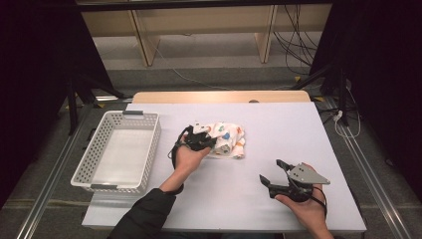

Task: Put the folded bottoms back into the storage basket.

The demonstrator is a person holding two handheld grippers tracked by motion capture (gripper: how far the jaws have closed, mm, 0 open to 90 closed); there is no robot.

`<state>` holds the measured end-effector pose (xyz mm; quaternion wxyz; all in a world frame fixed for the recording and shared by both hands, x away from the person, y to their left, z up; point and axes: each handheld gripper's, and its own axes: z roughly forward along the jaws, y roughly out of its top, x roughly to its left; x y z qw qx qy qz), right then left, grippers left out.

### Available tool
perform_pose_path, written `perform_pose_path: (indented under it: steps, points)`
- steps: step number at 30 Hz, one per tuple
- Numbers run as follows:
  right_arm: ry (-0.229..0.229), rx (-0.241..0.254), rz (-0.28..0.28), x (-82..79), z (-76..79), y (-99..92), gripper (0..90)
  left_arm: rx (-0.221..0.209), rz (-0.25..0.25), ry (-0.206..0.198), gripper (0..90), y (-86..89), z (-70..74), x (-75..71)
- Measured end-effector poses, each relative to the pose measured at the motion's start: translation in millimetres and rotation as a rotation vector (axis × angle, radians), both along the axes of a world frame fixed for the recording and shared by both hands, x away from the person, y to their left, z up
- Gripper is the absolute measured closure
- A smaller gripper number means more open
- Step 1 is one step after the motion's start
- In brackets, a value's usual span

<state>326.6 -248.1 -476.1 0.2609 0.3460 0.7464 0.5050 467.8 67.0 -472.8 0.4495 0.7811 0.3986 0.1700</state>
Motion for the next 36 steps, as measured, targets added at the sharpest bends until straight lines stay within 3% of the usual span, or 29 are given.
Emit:
perform_pose_path:
  steps: [5,15,23,36]
  points:
    - [-0.005,0.001,-0.004,0.3,0.0,-0.5,21.5,-0.023,-0.020,-0.048,82.3,5.3,5.5,-11.3]
    - [-0.012,0.007,0.000,0.3,-0.2,0.1,21.8,-0.037,-0.054,-0.079,82.4,12.1,20.1,-25.8]
    - [-0.010,0.009,0.003,-0.1,0.0,-0.7,21.8,-0.003,-0.051,-0.114,82.4,17.9,32.1,-28.3]
    - [-0.009,0.012,0.002,-0.9,0.7,-1.3,21.9,0.027,-0.050,-0.135,82.4,21.5,40.7,-34.0]
